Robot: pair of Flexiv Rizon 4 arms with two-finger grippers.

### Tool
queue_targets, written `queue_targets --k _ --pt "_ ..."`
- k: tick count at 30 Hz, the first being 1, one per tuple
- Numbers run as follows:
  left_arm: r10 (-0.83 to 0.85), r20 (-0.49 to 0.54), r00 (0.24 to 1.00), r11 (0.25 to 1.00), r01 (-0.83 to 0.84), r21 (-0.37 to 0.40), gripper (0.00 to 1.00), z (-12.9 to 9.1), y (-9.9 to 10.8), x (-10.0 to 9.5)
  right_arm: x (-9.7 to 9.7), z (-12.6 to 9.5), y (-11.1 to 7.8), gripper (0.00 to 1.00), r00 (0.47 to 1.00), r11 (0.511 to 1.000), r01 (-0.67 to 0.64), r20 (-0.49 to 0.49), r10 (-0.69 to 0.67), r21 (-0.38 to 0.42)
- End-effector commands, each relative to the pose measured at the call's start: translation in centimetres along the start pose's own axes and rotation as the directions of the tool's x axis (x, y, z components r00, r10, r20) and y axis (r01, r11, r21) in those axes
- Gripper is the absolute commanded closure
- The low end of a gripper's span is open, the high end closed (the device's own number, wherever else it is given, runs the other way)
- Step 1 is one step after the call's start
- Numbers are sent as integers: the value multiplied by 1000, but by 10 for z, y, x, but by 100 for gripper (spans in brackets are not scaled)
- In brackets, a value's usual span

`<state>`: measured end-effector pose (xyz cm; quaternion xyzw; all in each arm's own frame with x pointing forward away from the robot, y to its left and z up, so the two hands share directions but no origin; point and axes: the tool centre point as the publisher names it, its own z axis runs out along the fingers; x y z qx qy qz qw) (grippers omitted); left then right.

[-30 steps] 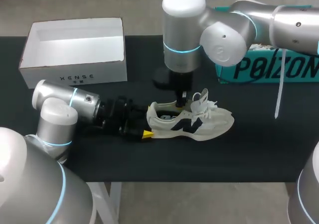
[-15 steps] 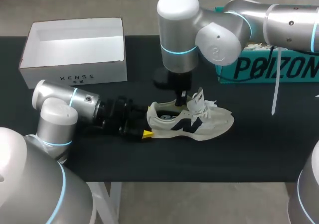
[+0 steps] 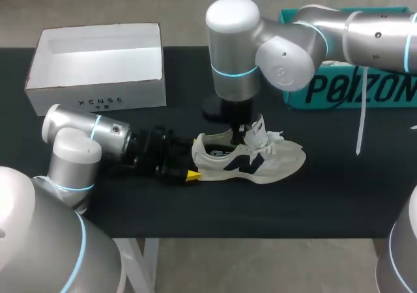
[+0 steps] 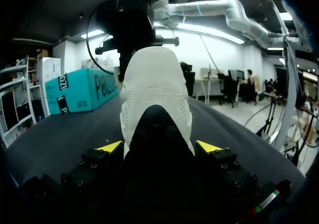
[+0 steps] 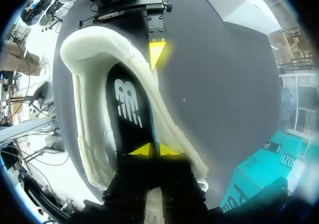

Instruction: Take the shoe out of the shoebox, open the shoe tongue, remove and reinsert the insole, then place the shoe into the shoebox

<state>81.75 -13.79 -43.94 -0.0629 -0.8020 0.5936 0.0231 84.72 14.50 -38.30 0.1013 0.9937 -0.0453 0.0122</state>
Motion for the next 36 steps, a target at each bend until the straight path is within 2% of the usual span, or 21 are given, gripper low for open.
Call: queue_targets --k 1,5,7,12,21,27,29,36 --pt "1 0 1000 1000 -1 0 100 1 3 0 -2 4 1 84 1000 1000 0 -4 0 0" --pt "1 0 1000 1000 -1 0 100 1 3 0 -2 4 0 75 1000 1000 -1 -8 1 -3" --pt "1 0 1000 1000 -1 0 100 1 3 0 -1 4 -1 76 1000 1000 -1 -10 1 -5" --pt "1 0 1000 1000 -1 0 100 1 3 0 -1 4 -3 69 1000 1000 -6 -12 6 -8" --pt "1 0 1000 1000 -1 0 100 1 3 0 0 10 0 69 1000 1000 6 -14 -6 -3" --pt "1 0 1000 1000 -1 0 100 1 3 0 3 26 4 65 1000 1000 0 -25 0 6" --pt "1 0 1000 1000 -1 0 100 1 3 0 6 35 7 60 999 1000 5 -37 -5 9" --pt "1 0 1000 1000 -1 0 100 1 3 0 27 73 18 52 994 998 50 -99 -46 32"
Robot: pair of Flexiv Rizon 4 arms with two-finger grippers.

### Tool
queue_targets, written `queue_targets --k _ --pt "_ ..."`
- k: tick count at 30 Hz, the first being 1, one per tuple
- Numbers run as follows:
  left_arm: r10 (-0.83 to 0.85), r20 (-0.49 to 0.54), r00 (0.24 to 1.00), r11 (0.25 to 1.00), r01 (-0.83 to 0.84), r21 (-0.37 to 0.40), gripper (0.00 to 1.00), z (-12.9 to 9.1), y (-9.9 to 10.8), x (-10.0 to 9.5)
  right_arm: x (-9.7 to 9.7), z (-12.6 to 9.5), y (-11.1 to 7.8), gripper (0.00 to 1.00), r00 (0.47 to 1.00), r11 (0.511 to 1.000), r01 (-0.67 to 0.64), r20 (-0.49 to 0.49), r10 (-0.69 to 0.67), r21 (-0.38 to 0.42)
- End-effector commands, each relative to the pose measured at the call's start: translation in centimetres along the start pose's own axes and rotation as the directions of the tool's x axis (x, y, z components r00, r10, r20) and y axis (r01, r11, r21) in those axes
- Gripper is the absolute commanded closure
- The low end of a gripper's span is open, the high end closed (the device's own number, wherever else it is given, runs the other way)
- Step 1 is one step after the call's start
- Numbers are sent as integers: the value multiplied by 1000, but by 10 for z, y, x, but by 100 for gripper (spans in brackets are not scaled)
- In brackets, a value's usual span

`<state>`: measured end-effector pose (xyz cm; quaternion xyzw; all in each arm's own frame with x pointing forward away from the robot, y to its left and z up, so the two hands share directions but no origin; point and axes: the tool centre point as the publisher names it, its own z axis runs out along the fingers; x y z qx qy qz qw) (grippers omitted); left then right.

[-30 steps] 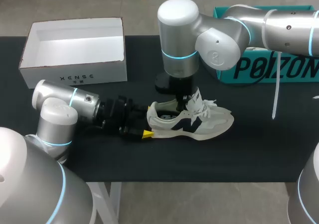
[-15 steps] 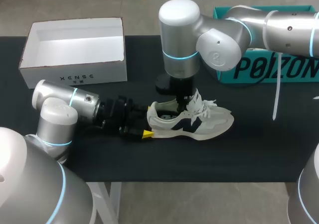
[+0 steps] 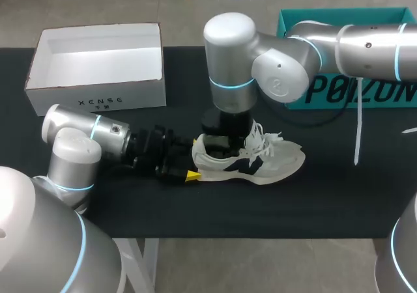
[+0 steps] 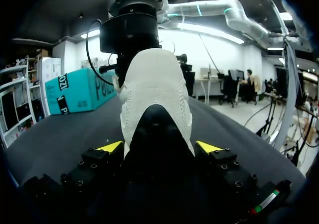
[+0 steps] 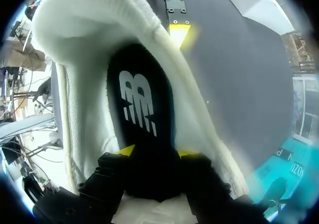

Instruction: Take the shoe out of the shoebox, open the shoe tongue, remove and reinsert the insole, then place the shoe into the shoebox

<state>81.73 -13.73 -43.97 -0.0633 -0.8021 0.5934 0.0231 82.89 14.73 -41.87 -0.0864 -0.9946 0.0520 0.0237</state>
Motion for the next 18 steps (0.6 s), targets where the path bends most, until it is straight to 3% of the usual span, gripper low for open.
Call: queue_targets --k 1,4,5,6,7,9,18 --pt "0 0 1000 1000 0 0 100 1 3 0 7 40 18 52 999 1000 17 -34 -17 17" --pt "0 0 1000 1000 0 0 100 1 3 0 14 48 19 54 998 999 27 -56 -26 24" --pt "0 0 1000 1000 0 0 100 1 3 0 17 50 18 60 997 999 24 -67 -22 28" --pt "0 0 1000 1000 0 0 100 1 3 0 18 50 18 67 997 999 24 -69 -22 27" --pt "0 0 1000 1000 0 0 100 1 3 0 19 51 17 84 997 999 22 -74 -20 29" --pt "0 0 1000 1000 0 0 100 1 3 0 22 51 15 100 996 999 19 -82 -16 34" --pt "0 0 1000 1000 0 0 100 1 3 0 30 50 8 100 995 999 10 -103 -5 47"
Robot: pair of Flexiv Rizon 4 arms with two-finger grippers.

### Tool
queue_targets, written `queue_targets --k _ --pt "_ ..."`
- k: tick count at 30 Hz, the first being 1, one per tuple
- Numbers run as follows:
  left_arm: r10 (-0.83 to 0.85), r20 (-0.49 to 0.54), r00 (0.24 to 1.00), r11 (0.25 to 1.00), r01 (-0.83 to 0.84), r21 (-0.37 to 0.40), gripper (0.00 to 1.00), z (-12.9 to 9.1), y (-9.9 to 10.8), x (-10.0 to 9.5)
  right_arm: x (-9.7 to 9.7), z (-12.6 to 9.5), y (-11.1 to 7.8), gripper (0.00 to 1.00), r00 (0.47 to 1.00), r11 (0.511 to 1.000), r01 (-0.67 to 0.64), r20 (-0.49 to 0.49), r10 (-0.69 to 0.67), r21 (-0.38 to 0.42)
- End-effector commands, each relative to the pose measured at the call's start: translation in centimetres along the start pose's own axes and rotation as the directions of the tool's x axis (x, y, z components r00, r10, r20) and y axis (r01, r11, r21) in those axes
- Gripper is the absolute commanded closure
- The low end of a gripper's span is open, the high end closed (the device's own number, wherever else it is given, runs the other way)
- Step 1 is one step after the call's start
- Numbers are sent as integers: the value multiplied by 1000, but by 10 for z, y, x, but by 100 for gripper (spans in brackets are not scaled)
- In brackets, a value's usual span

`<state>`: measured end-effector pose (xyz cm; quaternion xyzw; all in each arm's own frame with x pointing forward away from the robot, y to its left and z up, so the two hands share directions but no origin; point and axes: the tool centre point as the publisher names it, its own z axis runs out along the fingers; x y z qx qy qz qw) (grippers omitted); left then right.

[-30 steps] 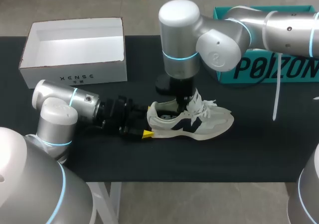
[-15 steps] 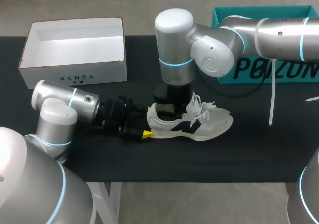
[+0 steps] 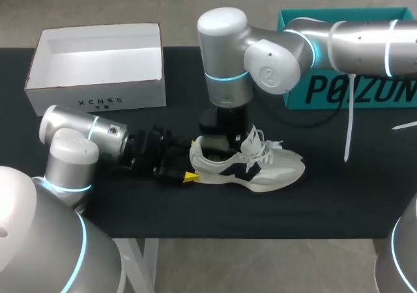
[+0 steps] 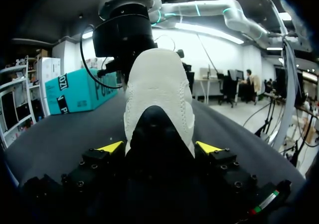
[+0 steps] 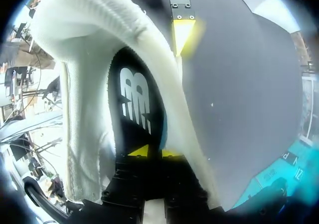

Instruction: Take the shoe out of the shoebox, open the shoe tongue, remove and reinsert the insole, then place the shoe into the shoebox

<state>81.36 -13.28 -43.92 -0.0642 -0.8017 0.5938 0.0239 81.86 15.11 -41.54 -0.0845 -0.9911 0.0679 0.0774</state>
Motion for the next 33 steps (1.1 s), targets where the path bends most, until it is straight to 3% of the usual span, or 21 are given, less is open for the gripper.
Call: queue_targets --k 1,33 --pt "0 3 1000 1000 0 -1 100 5 2 -4 13 53 8 100 1000 1000 -2 2 2 6" --pt "0 3 1000 1000 0 -1 100 5 2 -4 -1 3 -12 100 999 1000 -17 43 18 -24"
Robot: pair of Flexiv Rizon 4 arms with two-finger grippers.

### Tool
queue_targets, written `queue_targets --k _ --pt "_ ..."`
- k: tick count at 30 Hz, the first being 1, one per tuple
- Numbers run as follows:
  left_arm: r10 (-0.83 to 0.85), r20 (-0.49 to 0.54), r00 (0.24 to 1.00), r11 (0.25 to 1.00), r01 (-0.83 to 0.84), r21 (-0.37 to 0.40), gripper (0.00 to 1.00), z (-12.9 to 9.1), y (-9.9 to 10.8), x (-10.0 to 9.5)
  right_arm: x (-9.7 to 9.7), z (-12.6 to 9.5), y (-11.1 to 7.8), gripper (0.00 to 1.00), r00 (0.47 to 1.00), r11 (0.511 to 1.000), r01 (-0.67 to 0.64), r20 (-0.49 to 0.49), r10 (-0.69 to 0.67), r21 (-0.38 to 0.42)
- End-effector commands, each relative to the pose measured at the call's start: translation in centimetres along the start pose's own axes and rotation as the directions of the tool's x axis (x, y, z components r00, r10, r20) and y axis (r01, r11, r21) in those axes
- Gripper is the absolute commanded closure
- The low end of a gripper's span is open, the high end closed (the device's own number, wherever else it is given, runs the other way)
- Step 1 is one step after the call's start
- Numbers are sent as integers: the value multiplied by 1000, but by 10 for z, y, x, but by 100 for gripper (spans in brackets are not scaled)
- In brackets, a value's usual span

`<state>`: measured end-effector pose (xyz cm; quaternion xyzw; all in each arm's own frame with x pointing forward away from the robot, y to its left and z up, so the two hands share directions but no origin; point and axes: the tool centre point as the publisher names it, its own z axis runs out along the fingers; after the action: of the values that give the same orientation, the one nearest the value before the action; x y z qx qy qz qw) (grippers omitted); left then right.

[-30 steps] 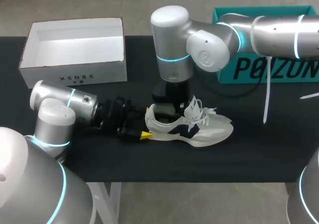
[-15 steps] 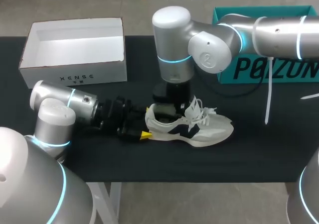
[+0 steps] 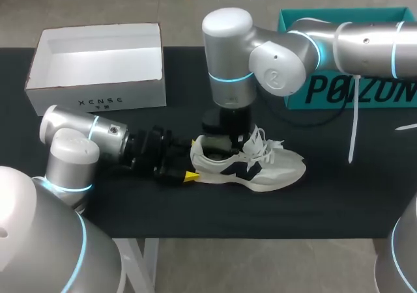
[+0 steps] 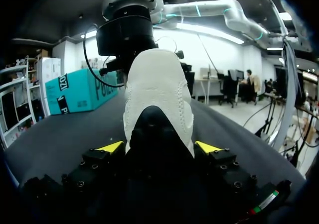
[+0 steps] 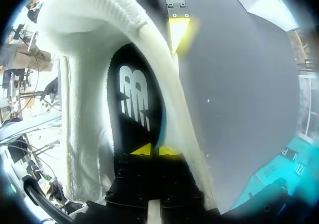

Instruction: Take the shoe out of the shoebox, open the shoe tongue, remove and reinsert the insole, then place the shoe into the shoebox

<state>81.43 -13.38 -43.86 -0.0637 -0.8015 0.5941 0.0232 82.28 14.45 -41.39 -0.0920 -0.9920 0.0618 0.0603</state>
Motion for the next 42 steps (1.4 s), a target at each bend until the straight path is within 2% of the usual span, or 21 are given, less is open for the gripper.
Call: queue_targets --k 1,9,28,42 --pt "0 1 1000 1000 0 -1 100 5 3 -3 4 2 -7 100 1000 1000 -2 12 2 -8" --pt "0 1 1000 1000 0 -1 100 5 3 -3 -1 -14 -5 100 999 1000 -2 33 2 -19" --pt "0 1 1000 1000 0 -1 100 5 3 -3 -13 -33 7 100 998 999 -4 69 7 -45" --pt "0 1 1000 1000 0 -1 100 5 3 -3 -18 -47 -17 100 992 994 -69 101 78 -85"
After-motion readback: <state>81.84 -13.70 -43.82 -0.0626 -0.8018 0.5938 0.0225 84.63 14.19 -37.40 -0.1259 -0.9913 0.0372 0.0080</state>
